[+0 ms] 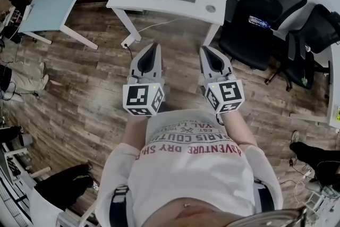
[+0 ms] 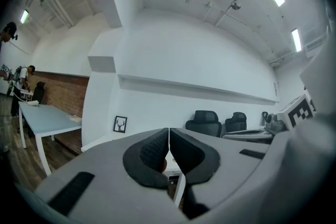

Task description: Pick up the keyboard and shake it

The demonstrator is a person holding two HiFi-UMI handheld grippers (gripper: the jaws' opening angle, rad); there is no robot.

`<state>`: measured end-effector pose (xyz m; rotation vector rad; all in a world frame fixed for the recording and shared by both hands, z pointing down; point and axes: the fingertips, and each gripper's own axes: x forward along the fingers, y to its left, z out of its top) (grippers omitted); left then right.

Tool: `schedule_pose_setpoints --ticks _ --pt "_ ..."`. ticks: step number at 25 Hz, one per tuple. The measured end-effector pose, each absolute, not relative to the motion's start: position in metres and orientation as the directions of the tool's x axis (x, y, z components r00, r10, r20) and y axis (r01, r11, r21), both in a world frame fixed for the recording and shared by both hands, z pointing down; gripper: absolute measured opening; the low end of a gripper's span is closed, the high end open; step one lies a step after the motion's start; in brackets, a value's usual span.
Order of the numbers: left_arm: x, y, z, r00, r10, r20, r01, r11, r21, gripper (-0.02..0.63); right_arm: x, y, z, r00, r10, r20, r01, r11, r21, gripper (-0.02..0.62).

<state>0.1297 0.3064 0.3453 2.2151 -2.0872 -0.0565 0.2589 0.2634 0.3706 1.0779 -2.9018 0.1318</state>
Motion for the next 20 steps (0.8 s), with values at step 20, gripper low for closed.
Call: schedule_pose_setpoints --ticks 20 --pt "-0.129 0.217 0.392 0.059 -0.989 0.132 -0.981 -0.033 0.191 0.028 0.035 0.162 0.411 -0.751 -0.633 0.186 -0.656 0.748 -0.104 0.026"
